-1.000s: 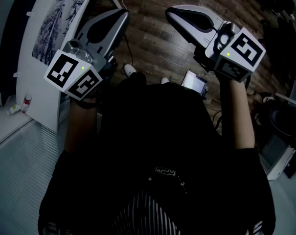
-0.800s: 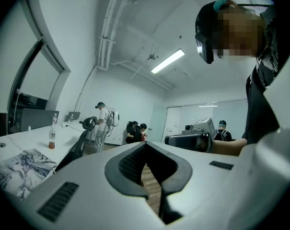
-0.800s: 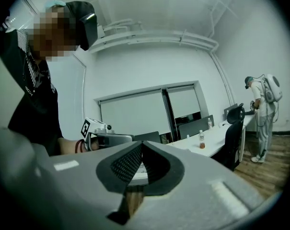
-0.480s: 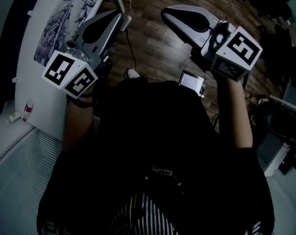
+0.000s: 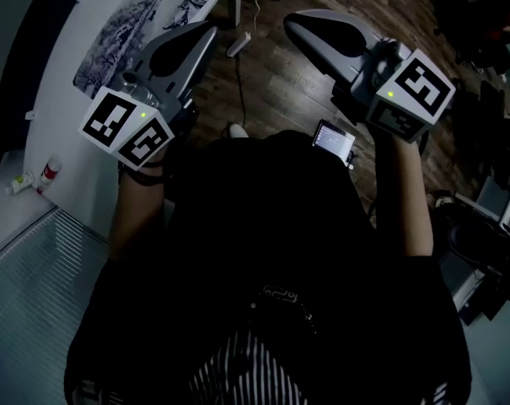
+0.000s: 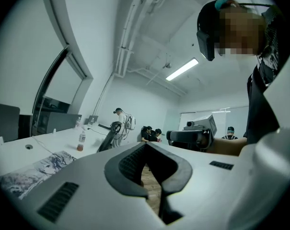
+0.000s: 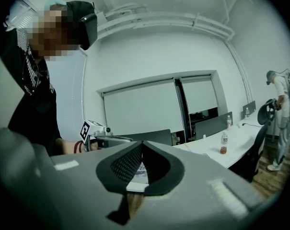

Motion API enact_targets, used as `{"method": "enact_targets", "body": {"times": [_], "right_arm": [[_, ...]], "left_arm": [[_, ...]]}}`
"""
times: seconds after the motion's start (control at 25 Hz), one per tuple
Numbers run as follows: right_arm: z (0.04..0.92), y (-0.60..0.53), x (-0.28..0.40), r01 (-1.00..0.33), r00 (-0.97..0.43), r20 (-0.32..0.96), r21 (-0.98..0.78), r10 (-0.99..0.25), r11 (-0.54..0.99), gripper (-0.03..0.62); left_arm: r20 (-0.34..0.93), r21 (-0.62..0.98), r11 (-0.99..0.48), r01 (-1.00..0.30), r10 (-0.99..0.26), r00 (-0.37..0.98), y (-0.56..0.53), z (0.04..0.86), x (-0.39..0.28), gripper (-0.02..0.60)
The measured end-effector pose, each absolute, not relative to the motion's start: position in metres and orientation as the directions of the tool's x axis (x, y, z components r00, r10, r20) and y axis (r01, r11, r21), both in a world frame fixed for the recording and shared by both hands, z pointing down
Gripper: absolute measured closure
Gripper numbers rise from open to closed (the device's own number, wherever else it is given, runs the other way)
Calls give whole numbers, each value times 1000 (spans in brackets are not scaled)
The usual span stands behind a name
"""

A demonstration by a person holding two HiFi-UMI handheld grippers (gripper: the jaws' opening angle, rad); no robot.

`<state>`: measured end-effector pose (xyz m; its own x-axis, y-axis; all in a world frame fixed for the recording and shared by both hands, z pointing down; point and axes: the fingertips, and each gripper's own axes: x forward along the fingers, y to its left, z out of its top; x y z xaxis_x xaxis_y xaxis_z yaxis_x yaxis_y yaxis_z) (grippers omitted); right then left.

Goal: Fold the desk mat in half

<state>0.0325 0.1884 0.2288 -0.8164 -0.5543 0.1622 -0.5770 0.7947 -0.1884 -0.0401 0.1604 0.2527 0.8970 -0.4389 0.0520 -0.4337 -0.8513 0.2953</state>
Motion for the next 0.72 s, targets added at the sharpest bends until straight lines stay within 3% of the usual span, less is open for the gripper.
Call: {"method": "enact_targets", "body": {"times": [0.24, 0.72], "right_arm": [[228, 172, 0, -548, -835, 180, -175, -521, 818, 589], [237, 127, 1, -497, -867, 159, -209, -472, 842, 589]], "left_arm": [[45, 324, -828, -458, -470, 882, 147, 259, -70, 575], [61, 322, -802, -504, -513, 856, 110, 264, -71, 574]]}}
